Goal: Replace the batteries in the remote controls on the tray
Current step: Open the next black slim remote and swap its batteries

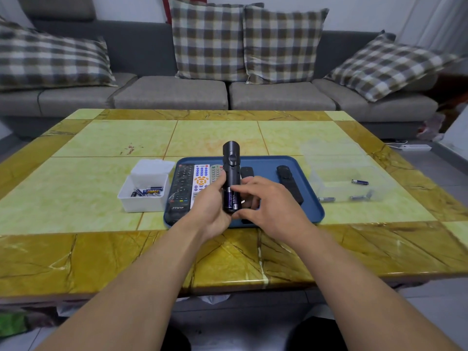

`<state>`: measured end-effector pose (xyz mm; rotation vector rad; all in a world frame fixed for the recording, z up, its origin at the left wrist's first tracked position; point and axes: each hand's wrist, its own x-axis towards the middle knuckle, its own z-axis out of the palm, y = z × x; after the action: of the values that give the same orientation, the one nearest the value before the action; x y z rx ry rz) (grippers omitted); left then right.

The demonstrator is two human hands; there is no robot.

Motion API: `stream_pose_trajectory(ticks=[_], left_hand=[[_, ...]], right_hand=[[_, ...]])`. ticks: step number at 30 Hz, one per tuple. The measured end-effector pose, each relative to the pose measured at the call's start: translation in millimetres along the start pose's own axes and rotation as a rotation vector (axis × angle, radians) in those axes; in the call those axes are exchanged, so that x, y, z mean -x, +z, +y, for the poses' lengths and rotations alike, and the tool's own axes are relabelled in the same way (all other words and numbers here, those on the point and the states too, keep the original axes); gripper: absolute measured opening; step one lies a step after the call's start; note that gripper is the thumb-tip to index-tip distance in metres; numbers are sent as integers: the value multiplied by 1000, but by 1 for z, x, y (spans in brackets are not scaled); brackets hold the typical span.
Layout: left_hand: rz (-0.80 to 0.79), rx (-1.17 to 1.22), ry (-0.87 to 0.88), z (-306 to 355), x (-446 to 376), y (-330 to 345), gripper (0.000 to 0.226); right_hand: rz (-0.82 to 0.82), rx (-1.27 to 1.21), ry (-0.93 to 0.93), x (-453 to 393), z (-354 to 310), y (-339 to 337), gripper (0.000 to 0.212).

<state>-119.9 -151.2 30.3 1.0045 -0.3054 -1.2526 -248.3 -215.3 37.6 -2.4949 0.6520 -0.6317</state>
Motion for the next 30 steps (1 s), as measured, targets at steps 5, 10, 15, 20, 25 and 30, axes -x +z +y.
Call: stream_pose_trajectory(ticks=[5, 10, 15, 20, 25, 30], left_hand=[[27, -45, -5, -3, -3, -4, 50], [48, -33, -4, -3, -2, -6, 48], [64, 21, -5, -1, -2, -8, 45], [61, 43, -9, 2, -1, -10, 45], [53, -10, -16, 3, 4, -9, 41], [62, -16, -20, -3, 4, -5, 33]], right_hand=[[-46, 165, -25, 1, -3, -3, 51], [-79, 327, -49, -2, -9, 0, 47], [-95, 428, -75, -4, -16, -1, 45], [-104, 438, -90, -5, -19, 0, 44], [-113, 228, -18, -7, -20, -2, 44], [-87, 88, 77, -12, -16, -1, 30]])
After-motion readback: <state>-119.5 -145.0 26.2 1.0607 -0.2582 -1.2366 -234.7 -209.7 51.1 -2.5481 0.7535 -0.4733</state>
